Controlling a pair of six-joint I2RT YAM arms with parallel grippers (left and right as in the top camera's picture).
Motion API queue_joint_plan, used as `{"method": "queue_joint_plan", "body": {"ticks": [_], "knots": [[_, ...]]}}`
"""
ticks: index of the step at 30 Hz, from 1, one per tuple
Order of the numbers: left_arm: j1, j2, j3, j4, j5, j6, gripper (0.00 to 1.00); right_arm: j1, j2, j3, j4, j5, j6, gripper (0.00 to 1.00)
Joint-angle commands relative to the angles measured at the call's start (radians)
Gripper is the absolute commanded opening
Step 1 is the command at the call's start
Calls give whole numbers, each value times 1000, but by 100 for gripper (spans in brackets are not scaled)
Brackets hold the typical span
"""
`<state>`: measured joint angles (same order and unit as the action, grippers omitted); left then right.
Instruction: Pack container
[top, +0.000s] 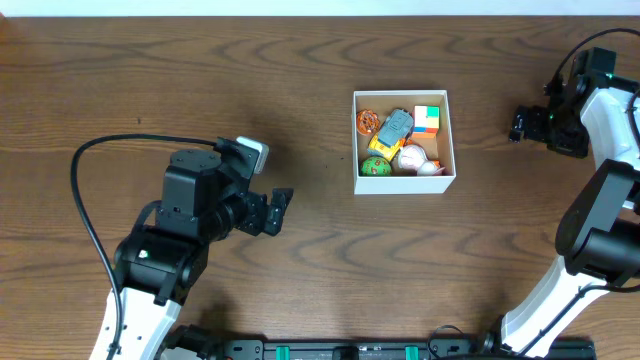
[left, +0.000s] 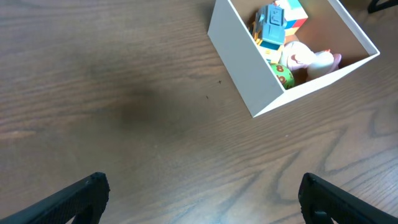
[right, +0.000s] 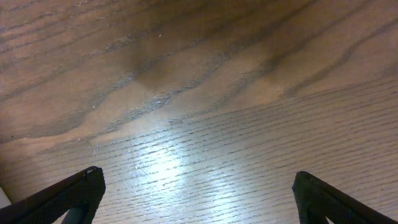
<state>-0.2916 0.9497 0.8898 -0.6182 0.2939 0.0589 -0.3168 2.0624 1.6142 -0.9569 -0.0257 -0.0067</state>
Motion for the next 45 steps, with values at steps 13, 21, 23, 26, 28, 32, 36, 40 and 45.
{"method": "queue_joint_plan", "body": {"ticks": [13, 21, 23, 26, 28, 32, 36, 40, 45], "knots": [[249, -451, -483, 438, 88, 35, 98, -5, -1, -3, 0, 3, 13, 99], [294, -694, -681, 739, 88, 43, 98, -5, -1, -3, 0, 3, 13, 99], [301, -734, -698, 772, 87, 42, 98, -5, -1, -3, 0, 3, 13, 99], [302, -778, -705, 789, 87, 51, 98, -5, -1, -3, 0, 3, 13, 99], [302, -809, -705, 789, 87, 57, 98, -5, -1, -3, 0, 3, 13, 99], [302, -871, -705, 789, 87, 58, 98, -5, -1, -3, 0, 3, 13, 99], [302, -938, -705, 789, 87, 80, 98, -5, -1, -3, 0, 3, 13, 99], [302, -948, -705, 800, 87, 102, 98, -5, -1, -3, 0, 3, 13, 99], [302, -948, -726, 796, 86, 126, 98, -5, -1, -3, 0, 3, 13, 99]]}}
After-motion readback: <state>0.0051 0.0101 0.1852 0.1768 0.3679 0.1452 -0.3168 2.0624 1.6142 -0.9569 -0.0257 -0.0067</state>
